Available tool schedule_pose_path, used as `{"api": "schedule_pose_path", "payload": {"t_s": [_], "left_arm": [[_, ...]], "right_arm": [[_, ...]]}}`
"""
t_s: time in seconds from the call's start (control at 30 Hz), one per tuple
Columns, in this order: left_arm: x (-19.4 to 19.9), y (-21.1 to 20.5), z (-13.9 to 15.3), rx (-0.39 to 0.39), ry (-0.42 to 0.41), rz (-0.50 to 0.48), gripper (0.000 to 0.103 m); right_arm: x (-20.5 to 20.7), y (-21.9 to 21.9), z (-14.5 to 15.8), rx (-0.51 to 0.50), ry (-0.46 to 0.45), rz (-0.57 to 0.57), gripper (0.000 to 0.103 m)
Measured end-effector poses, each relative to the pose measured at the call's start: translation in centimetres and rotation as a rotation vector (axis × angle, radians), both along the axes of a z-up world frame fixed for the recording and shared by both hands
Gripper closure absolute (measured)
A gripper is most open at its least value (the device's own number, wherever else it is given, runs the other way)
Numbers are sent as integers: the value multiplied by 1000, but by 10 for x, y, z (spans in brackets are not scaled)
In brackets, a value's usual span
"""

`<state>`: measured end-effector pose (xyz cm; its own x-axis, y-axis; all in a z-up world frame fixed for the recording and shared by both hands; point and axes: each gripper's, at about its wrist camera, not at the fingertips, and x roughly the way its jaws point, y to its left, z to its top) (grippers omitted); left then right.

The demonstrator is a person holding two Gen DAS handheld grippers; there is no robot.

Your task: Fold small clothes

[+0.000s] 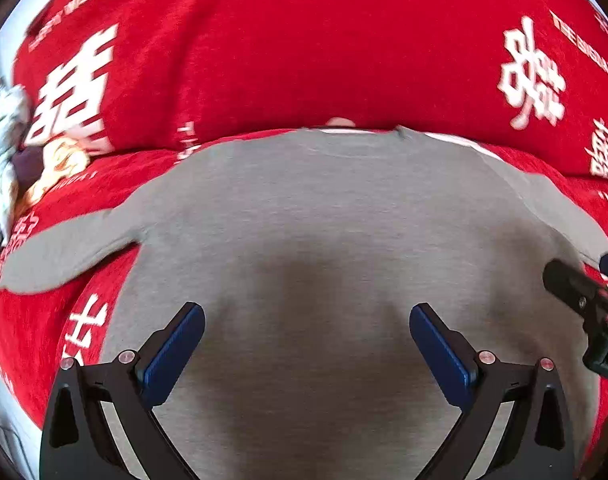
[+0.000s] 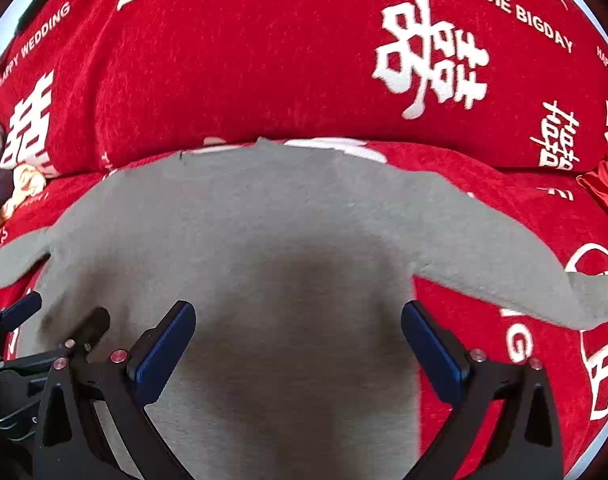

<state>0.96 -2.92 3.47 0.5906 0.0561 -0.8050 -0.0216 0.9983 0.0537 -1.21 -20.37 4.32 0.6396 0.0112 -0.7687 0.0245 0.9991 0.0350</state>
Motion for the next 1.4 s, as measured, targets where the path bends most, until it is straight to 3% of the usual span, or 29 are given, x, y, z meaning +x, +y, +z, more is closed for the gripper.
{"api": "schedule_pose_path", "payload": {"t_s": [0.43,1.4], "left_arm": [[7,-62,21,80,-48,-91,0],[25,-202,26,141,-72,-286,0]], "right_arm": [[-9,-54,17,9,-28,-34,0],[-47,-244,10,109,-28,-374,0]]}}
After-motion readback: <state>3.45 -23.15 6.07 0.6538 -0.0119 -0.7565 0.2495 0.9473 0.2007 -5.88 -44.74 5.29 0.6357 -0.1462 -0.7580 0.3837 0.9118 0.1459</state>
